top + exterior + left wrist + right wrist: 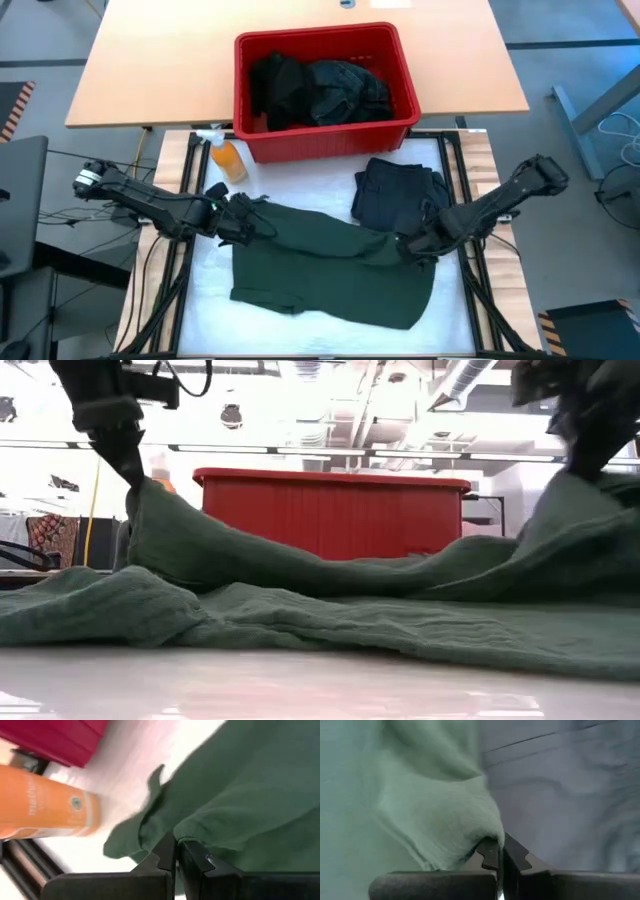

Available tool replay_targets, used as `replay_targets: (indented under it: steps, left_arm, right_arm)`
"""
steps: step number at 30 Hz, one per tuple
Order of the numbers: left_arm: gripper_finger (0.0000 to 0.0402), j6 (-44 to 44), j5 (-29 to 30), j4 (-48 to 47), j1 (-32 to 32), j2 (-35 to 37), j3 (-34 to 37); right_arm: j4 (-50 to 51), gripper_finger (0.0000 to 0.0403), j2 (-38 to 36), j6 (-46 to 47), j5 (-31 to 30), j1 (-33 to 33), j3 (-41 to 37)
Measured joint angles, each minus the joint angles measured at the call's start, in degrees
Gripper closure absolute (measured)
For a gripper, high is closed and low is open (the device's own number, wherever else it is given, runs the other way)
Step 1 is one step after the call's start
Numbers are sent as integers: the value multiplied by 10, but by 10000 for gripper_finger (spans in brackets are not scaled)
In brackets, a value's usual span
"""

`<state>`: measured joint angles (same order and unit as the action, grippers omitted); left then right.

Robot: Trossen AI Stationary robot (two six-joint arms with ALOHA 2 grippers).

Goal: Fold Laundry from Bin
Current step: Fold the green polo shirt from the bin

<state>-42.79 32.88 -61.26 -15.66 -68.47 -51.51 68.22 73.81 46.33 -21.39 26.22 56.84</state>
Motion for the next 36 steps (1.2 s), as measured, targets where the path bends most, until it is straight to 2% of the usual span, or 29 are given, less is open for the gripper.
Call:
replay_targets:
  steps: [3,5,11,13,16,18,22,27,32,36]
  left_arm:
    - [401,-4,27,-6,13,0,4]
    - [401,-7,53,-15,17,0,-4]
    - [401,-23,179,-50,32,7,-31]
    - [401,-5,187,-46,52,9,-31]
    - [401,32,170,-8,85,9,-11]
    - [401,48,146,21,105,8,15]
    - [401,66,77,74,139,8,77]
    - [401,35,50,84,177,8,123]
    - [397,5,43,93,203,8,142]
    - [370,64,7,123,207,8,143]
  right_arm:
    - [8,383,20,6,-31,-20,0]
    - [28,383,23,41,-57,-30,1]
    - [171,383,-5,181,-179,-30,37]
    - [182,383,-23,205,-215,-32,42]
    - [141,383,-40,201,-239,-33,29]
    - [90,383,-40,178,-232,-33,1]
    - [-4,383,-22,157,-155,-32,-68]
    - [-25,375,-7,214,-87,-44,-123]
    - [-33,334,-7,239,-48,-64,-138]
    - [-50,288,-13,217,-39,-74,-138]
